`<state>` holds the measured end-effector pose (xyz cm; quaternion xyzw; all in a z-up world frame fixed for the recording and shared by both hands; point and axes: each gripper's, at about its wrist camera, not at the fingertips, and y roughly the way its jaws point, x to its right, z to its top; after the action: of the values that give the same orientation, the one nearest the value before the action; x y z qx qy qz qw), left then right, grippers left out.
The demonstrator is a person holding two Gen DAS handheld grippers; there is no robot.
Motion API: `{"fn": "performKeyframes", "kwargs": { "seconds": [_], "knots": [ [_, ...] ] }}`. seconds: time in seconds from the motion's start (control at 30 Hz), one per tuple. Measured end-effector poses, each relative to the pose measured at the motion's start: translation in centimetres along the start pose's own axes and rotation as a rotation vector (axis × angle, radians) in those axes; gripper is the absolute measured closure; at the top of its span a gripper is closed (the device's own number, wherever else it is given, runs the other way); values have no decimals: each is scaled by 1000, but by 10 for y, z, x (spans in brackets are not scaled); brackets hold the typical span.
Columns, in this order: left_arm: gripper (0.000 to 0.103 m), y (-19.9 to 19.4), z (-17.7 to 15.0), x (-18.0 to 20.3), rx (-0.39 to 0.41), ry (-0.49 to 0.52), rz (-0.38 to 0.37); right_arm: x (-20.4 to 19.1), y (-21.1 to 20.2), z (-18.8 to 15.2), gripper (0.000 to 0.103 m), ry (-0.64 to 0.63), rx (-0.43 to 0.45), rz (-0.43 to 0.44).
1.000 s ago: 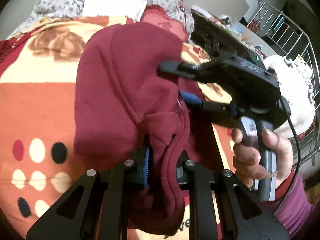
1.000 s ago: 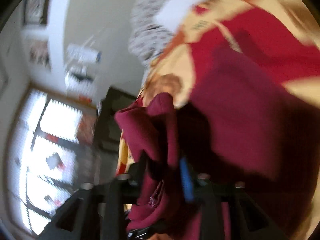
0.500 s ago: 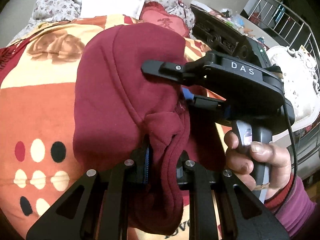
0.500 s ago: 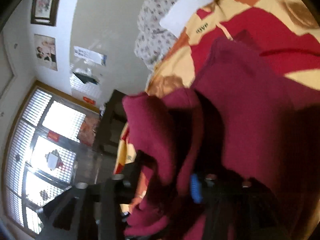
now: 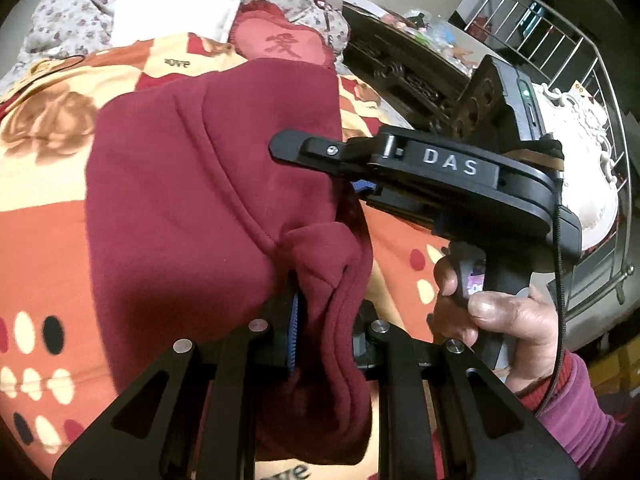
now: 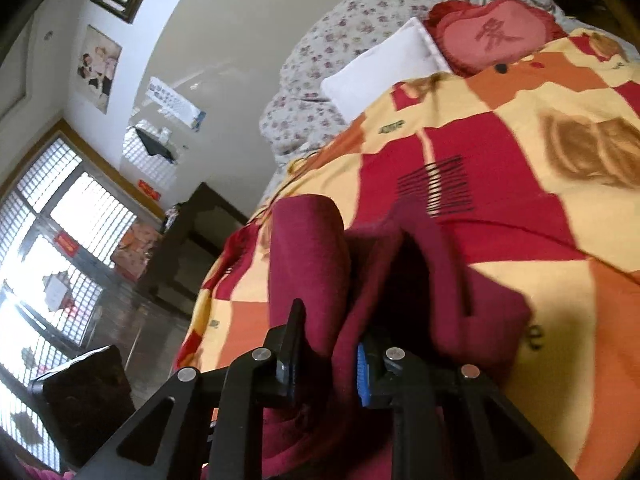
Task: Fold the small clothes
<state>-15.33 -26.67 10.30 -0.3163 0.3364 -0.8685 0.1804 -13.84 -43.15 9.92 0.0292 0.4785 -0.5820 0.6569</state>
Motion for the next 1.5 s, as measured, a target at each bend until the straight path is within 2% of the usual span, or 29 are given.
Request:
{"fn": "performKeyframes", "kwargs": {
  "seconds": [0.13,0.2,0.27,0.33,0.4,0.43,0.5,0.53,0.57,0.67,0.73,0.87,0.97,1.07,1.13,1.17,1.2,1.3,1.5],
  "knots": [
    [87,21,5,6,-24,-2,5,15,4,6,83,-3,-16,-71],
    [87,30,4,8,-43,-7,18,25,15,7,83,-11,-43,-134],
    [87,32,2,10,-64,-4,37,33,23,6,83,-14,-61,-153],
    [84,22,-1,16,-79,28,31,43,27,5,83,1,-60,-143],
    [74,5,-5,20,-94,58,-3,47,24,6,83,11,-65,-121],
    [69,-6,-8,20,-99,65,-32,46,21,6,80,14,-71,-127],
    [68,-30,-13,16,-95,80,-54,39,8,7,72,-3,-67,-167],
    [68,-42,-16,13,-84,93,-38,35,-1,5,68,-15,-52,-199],
    [68,-52,-18,9,-72,103,-17,29,-12,4,68,-30,-30,-218],
    [68,-74,-21,-10,-18,115,83,-1,-39,-5,68,-79,-13,-92],
    [68,-72,-20,-26,-2,93,148,-22,-42,-19,68,-144,-41,-59],
    [68,-50,-23,-46,-19,14,180,-36,-30,-50,68,-198,-122,-97],
    [68,-29,-36,-48,-60,16,180,-23,-30,-78,68,-217,-169,-162],
    [68,-5,-43,-53,-104,28,191,-1,-20,-96,68,-280,-230,-382],
    [68,-1,-46,-54,-103,31,208,16,-27,-97,68,-175,-221,-313],
    [68,-4,-47,-52,-95,33,210,16,-40,-96,68,-117,-188,-264],
    [68,-9,-46,-51,-87,37,212,12,-50,-95,68,-114,-158,-238],
    [68,-16,-45,-50,-73,54,215,-8,-77,-98,68,-153,-73,-199],
    [68,-8,-50,-53,-75,26,248,-43,-53,-101,68,-311,-135,-184]
  ]
}}
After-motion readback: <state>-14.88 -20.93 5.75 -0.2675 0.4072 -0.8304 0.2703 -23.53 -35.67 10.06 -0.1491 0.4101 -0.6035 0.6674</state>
